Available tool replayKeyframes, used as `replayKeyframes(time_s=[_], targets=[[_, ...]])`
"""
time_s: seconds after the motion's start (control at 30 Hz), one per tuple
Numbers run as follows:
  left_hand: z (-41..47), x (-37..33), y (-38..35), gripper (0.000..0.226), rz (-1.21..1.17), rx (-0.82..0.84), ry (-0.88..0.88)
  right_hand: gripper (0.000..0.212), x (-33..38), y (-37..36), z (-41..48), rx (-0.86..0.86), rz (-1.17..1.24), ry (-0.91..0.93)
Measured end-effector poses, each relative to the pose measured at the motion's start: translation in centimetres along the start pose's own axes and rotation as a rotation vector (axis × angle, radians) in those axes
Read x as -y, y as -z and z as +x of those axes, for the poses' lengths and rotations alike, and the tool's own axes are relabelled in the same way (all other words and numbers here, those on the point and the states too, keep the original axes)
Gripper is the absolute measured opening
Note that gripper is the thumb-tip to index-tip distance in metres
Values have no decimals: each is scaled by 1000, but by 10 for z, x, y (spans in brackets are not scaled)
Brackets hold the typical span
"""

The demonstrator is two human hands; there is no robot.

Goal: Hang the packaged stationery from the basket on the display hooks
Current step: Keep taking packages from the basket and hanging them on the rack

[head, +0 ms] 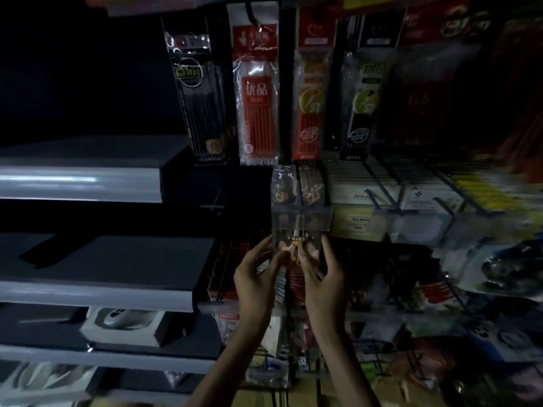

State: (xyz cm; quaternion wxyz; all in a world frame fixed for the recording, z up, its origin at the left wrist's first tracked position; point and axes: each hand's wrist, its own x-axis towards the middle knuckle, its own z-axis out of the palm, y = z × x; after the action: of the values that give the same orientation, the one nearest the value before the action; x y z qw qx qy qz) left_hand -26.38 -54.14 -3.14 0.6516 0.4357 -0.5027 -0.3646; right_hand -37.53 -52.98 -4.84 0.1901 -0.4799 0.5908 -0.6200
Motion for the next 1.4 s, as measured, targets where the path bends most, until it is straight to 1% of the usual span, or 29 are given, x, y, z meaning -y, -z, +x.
replayKeyframes(time_s=[0.1,0.2,0.3,0.43,0.63,0.77,0.9,1.03,1.13,1.23,1.3,1.4], targets=[[4,4,-2,37,-3,-30,1,62,8,-1,5,-12,19,-6],[7,9,-3,39,12,-54,19,63,7,-2,7,-8,38,-18],[5,14,-3,40,-5,-34,48,63,1,-3,7,-4,43,-29],[4,14,-2,41,27,-42,41,63,1,-2,9,3,36,-51],[-1,13,2,31,60,-34,15,63,8,1,2,-11,-10,-41],[-4,16,5,31,105,-41,40,62,9,-2,1,-26,-30,-45],[-6,14,7,30,132,-9,38,61,8,0,0,-38,-36,-65],[-8,12,11,30,118,22,54,59,10,5,-5,-43,-120,-51],[-10,10,18,30,99,24,84,56,17,12,-15,-83,-73,-61],[-16,6,33,30,111,26,72,44,27,18,-35,-124,-34,-15],[-23,2,50,30,130,45,49,36,37,16,-54,-84,-28,36],[-37,-4,91,25,215,20,-8,30,51,0,-81,60,-33,62]])
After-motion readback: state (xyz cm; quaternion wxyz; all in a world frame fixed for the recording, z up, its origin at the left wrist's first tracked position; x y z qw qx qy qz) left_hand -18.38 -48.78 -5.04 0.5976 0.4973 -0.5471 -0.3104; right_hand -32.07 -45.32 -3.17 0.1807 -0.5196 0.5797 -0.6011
